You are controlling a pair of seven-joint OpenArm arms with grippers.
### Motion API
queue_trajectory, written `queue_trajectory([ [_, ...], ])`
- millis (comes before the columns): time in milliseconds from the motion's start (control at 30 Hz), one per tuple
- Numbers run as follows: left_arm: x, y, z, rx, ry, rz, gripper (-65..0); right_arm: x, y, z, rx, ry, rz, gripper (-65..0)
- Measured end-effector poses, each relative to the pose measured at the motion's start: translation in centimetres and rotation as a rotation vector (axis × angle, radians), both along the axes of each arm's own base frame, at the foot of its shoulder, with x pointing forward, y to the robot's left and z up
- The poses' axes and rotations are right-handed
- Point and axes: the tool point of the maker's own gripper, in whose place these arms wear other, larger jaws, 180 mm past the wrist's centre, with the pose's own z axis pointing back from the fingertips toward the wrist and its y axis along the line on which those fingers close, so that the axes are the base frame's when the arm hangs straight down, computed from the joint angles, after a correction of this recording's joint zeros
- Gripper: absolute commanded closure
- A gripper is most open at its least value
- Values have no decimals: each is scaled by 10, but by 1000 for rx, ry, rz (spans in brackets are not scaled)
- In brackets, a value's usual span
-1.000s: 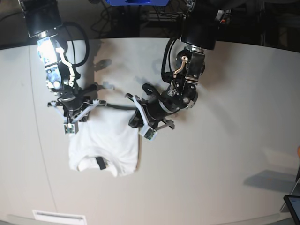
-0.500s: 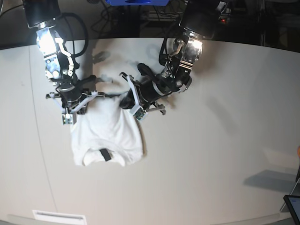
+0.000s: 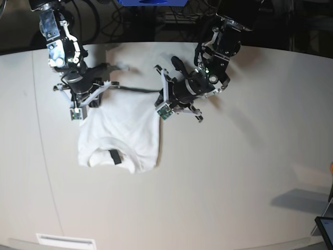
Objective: Fold the T-shirt properly
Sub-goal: 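Pull the bundle with both grippers to square and flatten it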
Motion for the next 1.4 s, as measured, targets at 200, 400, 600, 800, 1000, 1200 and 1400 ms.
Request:
queue_trajectory([
  [200,-24,4,0,11,8,-17,-18,-14,3,0,9,6,3,-35],
  [400,-37,9,-1,15,19,-19,-18,-30,6,-1,16,22,8,-35],
  [600,-55,20,-2,49,33,-22,-18,-41,-1,-3,10,34,-49,-35],
  [800,-64,19,-2,46,46,-25,-18,-46,-1,-3,11,36,-53,-35],
  [1000,-58,13,34,23,-50,-50,-18,-50,-5,-2,-2,50,-41,-35],
  [1200,-27,-10,63,-61,-131,-11,-18,-49,-5,-2,-2,53,-44,-35],
  [1400,1,-50,69,-165,-128,5,-18,-49,-5,-2,-1,54,-43,-35],
])
